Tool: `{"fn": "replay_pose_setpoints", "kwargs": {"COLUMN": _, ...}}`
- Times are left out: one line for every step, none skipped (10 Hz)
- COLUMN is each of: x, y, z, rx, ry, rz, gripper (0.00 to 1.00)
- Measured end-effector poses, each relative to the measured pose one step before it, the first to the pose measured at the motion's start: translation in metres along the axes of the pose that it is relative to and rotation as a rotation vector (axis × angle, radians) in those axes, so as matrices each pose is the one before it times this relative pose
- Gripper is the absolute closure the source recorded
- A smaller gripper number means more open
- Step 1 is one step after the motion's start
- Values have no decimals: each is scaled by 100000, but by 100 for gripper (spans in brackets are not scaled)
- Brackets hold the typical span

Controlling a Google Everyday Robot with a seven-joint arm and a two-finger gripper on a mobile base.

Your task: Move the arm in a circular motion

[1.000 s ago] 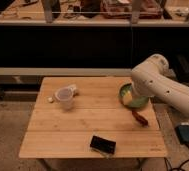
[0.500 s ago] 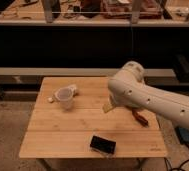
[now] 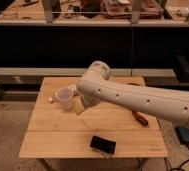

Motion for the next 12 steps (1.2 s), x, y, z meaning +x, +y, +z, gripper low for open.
{"fn": "replay_pose_setpoints", "kwargs": {"x": 1927, "y": 443, "z": 409, "rx": 39, "ry": 1687, "rz": -319, "gripper": 20}}
{"fn": "replay_pose_setpoints", "kwargs": {"x": 1943, "y": 819, "z": 707, "rx": -607, "ry": 1643, "rz": -59, "gripper": 20}}
{"fn": "replay_pose_setpoints", "kwargs": {"x": 1933, "y": 1107, "z": 1225, "rx": -788, "ry": 1236, "rz": 371, "gripper": 20}}
{"fn": "replay_pose_setpoints", "kwargs": {"x": 1845, "y": 1277, "z": 1332, "rx": -706, "ry": 1662, "rz": 804, "gripper": 20}}
{"fn": "replay_pose_setpoints", "kwargs": {"x": 2243, "y": 1879, "z": 1696, "rx": -828, "ry": 2370, "rz": 1365, "gripper": 20}}
{"fn": "replay_pose_setpoints", "kwargs": {"x": 1242, "y": 1147, "z": 1071, "rx": -344, "ry": 1118, "rz": 903, "gripper": 20}}
{"fn": "replay_pose_setpoints", "kwargs": {"x": 1405, "y": 1502, "z": 1078, "rx": -606, "ry": 1005, "rz": 971, "gripper": 20}}
{"fn": "replay_pose_setpoints", "kwargs": {"x": 955, "y": 2055, "z": 912, "rx": -1418, "ry": 12, "rz": 1004, "gripper": 20}}
{"fn": "replay_pose_setpoints", "kwargs": {"x": 229, "y": 1630, "z": 444, "rx": -1257, "ry": -607, "rz": 999, "gripper": 20}}
{"fn": "replay_pose_setpoints", "kwargs": {"x": -193, "y": 2119, "z": 347, "rx": -1839, "ry": -1202, "rz": 1226, "gripper": 20}}
{"fn": "replay_pose_setpoints", "kwargs": {"x": -889, "y": 2994, "z": 144, "rx": -2551, "ry": -2320, "rz": 2143, "gripper": 20}}
{"fn": "replay_pose_setpoints", "kwargs": {"x": -776, "y": 2635, "z": -583, "rx": -2242, "ry": -1875, "rz": 2356, "gripper": 20}}
